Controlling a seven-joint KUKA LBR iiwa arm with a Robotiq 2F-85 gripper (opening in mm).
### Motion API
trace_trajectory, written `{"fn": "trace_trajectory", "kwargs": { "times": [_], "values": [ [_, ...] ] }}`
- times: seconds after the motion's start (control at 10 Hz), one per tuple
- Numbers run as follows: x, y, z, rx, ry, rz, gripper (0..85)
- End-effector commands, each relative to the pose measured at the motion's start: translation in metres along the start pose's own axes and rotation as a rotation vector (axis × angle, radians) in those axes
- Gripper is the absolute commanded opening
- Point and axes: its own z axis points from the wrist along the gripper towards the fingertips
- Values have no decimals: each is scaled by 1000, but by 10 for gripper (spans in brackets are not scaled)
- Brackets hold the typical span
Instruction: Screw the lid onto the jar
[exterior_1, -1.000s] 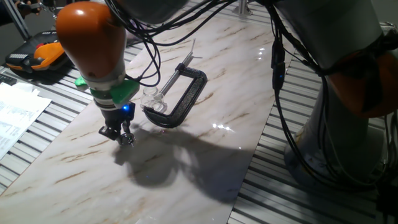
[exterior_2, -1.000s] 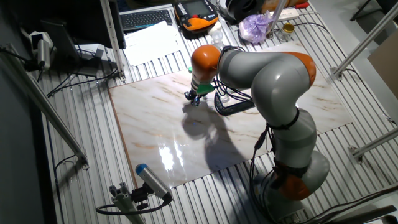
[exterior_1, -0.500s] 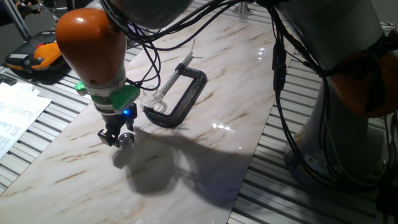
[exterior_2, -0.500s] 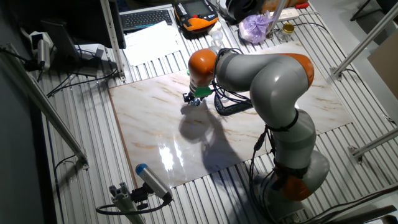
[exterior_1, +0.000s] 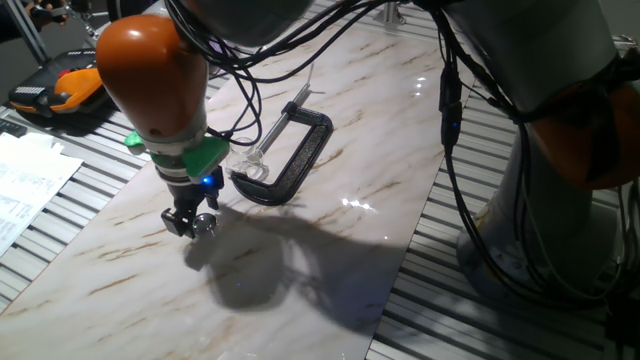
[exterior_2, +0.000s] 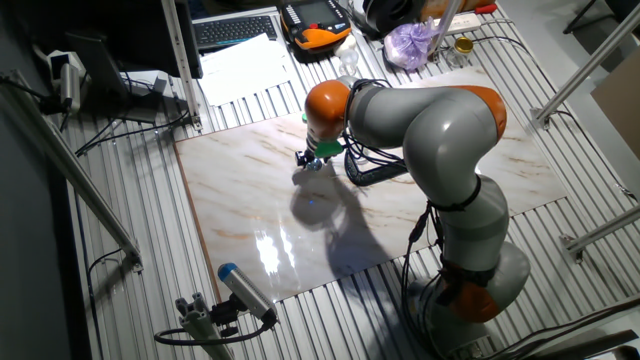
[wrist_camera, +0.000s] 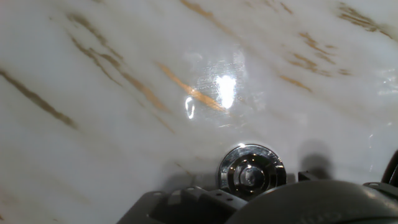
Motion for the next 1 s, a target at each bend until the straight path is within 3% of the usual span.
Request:
{"fn": "trace_trajectory", "kwargs": {
  "times": [0.0,0.6,0.9],
  "values": [
    [0,0,1,3,0,-2,680],
    [2,-2,5,5,0,-2,680],
    [4,-1,14,-3,-3,1,680]
  ]
}}
